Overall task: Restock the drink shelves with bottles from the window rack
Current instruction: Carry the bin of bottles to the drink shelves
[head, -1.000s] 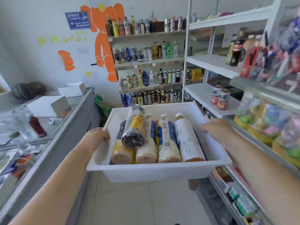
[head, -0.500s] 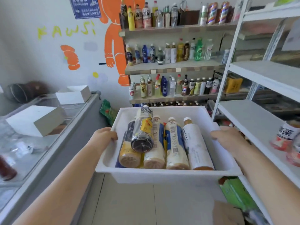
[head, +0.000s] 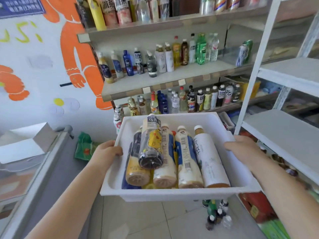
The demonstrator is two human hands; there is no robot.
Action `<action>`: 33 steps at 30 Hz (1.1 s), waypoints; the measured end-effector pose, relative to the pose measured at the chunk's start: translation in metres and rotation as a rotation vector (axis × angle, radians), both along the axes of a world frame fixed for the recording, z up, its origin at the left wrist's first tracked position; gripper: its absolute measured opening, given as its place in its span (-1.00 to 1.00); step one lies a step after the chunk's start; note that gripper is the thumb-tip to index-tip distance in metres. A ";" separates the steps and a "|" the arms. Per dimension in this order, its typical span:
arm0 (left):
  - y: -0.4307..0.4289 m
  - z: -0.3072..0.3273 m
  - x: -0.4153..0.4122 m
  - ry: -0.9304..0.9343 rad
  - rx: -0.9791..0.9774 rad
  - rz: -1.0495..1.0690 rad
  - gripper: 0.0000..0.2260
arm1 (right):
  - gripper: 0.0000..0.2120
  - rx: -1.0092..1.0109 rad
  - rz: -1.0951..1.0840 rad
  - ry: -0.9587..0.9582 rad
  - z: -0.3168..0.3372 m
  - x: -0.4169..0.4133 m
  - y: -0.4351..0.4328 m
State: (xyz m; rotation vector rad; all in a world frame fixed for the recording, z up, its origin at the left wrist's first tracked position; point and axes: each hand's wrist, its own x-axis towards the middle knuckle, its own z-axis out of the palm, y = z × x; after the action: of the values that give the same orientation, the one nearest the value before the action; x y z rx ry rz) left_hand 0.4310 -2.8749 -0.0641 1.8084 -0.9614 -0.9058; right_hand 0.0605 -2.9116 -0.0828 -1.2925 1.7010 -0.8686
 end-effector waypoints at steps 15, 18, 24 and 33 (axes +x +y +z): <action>-0.325 -0.018 -0.054 -0.006 -0.021 -0.193 -0.83 | -0.71 0.031 -0.201 -0.013 -0.022 -0.049 -0.266; -0.382 -0.025 -0.083 0.000 0.011 -0.272 -0.84 | -0.80 0.068 -0.293 -0.015 -0.023 -0.070 -0.299; -0.497 -0.045 -0.147 -0.013 0.050 -0.509 -0.87 | -0.90 0.101 -0.515 -0.048 -0.037 -0.110 -0.317; -0.610 -0.084 -0.289 0.009 0.139 -0.952 -0.81 | -0.93 0.045 -1.019 -0.137 -0.062 -0.150 -0.303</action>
State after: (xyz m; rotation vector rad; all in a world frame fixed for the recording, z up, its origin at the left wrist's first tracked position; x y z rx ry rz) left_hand 0.1424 -3.4845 -0.1479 1.4041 -1.8415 -1.5639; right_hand -0.0890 -3.2148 -0.1451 -0.2355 2.2365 -1.4135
